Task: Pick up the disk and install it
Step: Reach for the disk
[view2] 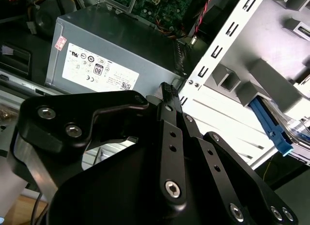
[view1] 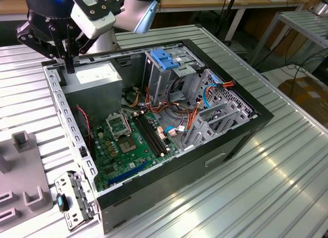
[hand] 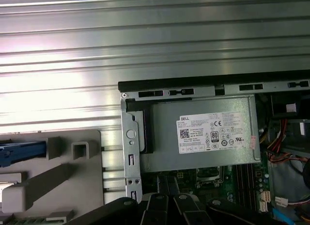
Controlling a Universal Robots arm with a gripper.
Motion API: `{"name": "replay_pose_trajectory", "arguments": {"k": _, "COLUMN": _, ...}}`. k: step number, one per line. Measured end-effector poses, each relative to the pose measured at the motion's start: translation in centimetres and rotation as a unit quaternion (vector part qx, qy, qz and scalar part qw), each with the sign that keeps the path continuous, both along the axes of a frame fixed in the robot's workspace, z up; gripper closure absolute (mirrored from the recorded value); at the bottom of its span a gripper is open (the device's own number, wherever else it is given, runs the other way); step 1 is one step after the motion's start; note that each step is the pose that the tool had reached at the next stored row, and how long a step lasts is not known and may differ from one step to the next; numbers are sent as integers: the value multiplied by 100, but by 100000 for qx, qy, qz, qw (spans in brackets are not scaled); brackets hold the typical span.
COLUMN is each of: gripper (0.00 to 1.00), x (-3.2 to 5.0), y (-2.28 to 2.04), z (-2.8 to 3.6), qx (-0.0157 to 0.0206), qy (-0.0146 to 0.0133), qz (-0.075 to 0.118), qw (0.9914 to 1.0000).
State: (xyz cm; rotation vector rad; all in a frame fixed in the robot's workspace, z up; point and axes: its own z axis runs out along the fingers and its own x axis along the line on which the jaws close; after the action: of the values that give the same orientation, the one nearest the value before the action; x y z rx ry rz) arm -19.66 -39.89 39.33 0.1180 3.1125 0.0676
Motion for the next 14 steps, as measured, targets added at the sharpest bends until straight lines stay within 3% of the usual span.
{"name": "replay_pose_trajectory", "arguments": {"k": 14, "gripper": 89, "x": -70, "y": 0, "z": 0, "qx": -2, "qy": 3, "qz": -1, "qw": 100000}}
